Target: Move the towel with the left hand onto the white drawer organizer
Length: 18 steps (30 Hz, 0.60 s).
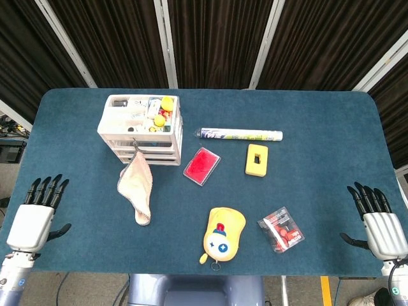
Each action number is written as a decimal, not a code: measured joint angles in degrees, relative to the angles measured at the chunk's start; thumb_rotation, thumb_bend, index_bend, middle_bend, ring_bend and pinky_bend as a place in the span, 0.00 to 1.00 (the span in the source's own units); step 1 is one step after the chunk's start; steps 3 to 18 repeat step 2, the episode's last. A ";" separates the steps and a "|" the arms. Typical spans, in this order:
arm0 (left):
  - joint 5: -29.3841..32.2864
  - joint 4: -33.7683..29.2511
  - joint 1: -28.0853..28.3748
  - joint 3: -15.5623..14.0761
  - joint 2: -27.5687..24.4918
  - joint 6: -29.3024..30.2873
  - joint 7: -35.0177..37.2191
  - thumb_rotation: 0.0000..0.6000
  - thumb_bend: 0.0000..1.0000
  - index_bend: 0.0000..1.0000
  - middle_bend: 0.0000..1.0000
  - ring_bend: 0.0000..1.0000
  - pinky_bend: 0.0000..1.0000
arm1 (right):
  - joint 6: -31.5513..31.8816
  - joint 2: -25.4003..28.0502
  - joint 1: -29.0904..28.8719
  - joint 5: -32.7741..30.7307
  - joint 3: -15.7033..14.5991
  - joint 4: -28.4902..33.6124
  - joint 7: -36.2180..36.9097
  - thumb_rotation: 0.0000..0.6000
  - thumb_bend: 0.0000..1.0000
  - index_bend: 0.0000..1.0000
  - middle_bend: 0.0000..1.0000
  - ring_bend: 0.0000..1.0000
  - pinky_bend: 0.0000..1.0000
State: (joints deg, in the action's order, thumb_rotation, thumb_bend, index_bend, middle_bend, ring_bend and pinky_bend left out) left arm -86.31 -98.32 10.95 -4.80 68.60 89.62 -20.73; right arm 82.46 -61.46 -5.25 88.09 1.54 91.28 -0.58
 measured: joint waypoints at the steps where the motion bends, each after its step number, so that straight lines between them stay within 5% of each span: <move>1: -0.06 0.27 -0.23 0.11 0.03 0.22 0.50 1.00 0.00 0.00 0.00 0.00 0.00 | 0.00 0.01 0.00 0.00 -0.01 0.00 0.03 1.00 0.01 0.00 0.00 0.00 0.00; 18: -0.43 0.83 -0.43 0.21 0.15 0.48 0.85 1.00 0.00 0.00 0.00 0.00 0.00 | 0.01 0.02 0.01 0.02 -0.01 -0.04 0.05 1.00 0.01 0.00 0.00 0.00 0.00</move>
